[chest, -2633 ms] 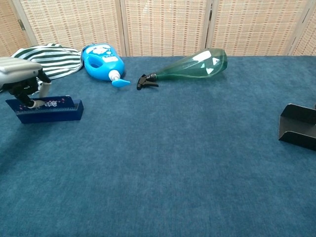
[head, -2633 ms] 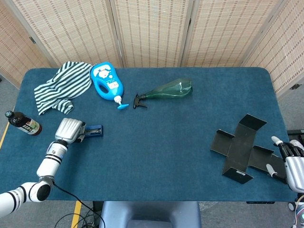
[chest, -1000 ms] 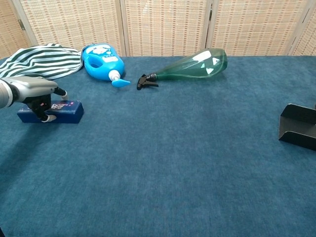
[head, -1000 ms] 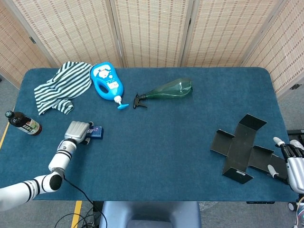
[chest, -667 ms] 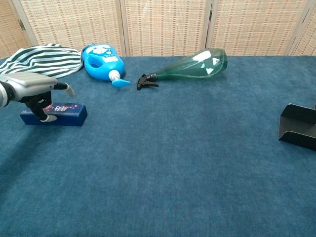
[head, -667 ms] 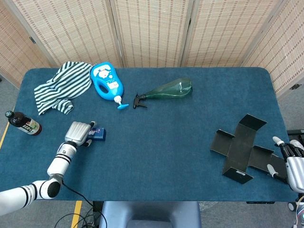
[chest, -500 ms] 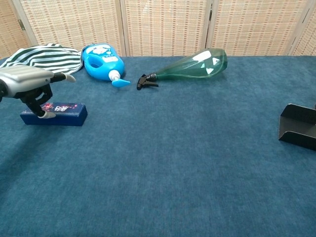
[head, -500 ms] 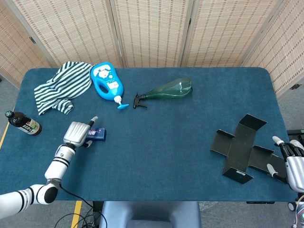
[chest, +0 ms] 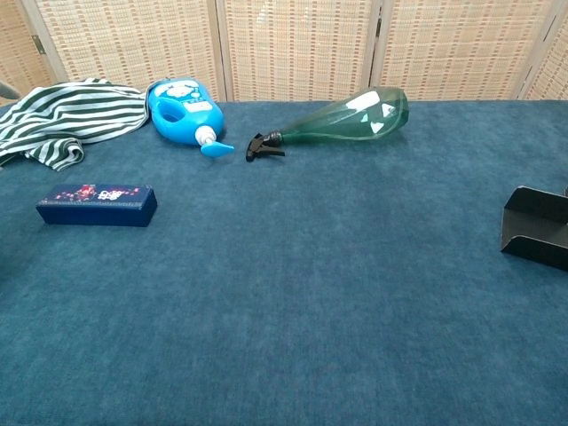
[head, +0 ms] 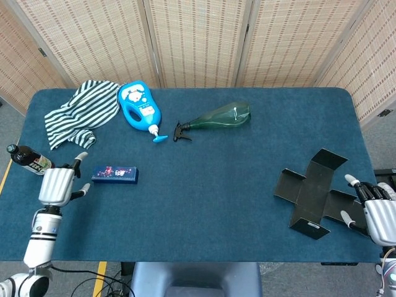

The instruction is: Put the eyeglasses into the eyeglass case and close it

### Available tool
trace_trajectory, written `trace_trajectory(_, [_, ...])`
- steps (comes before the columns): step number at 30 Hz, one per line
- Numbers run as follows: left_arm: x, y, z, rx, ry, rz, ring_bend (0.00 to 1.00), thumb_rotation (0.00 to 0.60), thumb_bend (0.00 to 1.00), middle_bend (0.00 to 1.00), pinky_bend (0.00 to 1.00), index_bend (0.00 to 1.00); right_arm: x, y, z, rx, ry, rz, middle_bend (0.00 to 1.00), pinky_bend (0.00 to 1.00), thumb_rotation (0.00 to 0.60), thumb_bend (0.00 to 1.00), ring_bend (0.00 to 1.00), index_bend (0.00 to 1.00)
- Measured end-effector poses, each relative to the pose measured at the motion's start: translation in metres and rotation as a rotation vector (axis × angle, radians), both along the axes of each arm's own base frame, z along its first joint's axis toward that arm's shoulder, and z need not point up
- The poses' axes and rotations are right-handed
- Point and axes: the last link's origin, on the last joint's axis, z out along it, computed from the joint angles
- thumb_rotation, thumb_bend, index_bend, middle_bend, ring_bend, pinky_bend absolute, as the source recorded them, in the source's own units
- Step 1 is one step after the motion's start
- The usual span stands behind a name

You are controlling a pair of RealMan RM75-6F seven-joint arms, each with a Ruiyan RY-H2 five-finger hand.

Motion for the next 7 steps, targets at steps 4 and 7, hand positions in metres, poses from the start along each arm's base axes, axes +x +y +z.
trace_trajectory(4, [-0.018,-0.032,0.019,0.063,-0.006,0.029,0.48,0.6,0.29,0.55,0.58,0.2,0.004,-0.004,-0.004,0.016,-0.007,0.045,0.27,0.23,0.6,0.25,0.24,0.1])
trace_trajectory(7, [-0.027,-0.051,0.028,0.083,-0.003,0.055,0.46,0.6,0.29,0.53,0.55,0.19,0.006,-0.008,-0.008,0.028,-0.011,0.065,0.27,0.23,0.6,0.25,0.24,0.1])
